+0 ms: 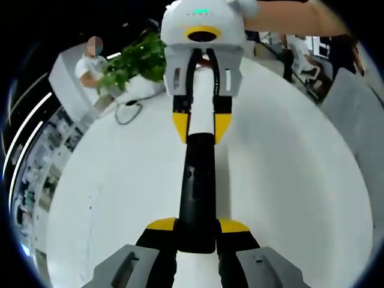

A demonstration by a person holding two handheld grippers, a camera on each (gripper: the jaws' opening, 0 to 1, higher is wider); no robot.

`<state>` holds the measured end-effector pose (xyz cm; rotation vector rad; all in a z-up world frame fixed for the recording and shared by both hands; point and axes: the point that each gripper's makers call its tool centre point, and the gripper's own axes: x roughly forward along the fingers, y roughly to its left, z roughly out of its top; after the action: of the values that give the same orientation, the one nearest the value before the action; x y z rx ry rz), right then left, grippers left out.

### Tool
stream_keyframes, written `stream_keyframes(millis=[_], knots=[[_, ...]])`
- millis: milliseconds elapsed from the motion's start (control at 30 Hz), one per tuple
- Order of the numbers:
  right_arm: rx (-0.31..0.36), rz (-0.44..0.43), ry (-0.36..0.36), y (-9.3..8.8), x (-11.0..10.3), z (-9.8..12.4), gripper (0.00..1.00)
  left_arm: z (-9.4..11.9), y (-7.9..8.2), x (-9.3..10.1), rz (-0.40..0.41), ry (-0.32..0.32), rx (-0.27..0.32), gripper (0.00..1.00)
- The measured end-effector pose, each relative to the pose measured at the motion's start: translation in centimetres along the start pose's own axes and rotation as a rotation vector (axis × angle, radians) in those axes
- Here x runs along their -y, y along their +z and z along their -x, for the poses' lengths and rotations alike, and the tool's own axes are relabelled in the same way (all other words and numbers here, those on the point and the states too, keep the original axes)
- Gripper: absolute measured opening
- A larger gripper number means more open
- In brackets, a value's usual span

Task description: Press the specified remote control buttons in sequence, fully releasing each button before pressing the next.

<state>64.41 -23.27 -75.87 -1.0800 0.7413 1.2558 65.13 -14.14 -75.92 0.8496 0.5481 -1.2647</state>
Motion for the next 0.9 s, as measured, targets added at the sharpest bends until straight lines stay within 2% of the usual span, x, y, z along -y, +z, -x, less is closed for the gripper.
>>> stream_keyframes(millis=[467, 900], knots=[[-0.005, -0.001, 0.012, -0.4, 1.0, -1.8, 0.2, -1.4, -1.3, -0.7, 0.008, -0.025, -0.054, 0.23], [-0.022, 0.001, 0.017, -1.0, 1.3, -2.4, 0.2, -1.7, -1.2, -1.0, -0.002, -0.03, -0.072, 0.23]])
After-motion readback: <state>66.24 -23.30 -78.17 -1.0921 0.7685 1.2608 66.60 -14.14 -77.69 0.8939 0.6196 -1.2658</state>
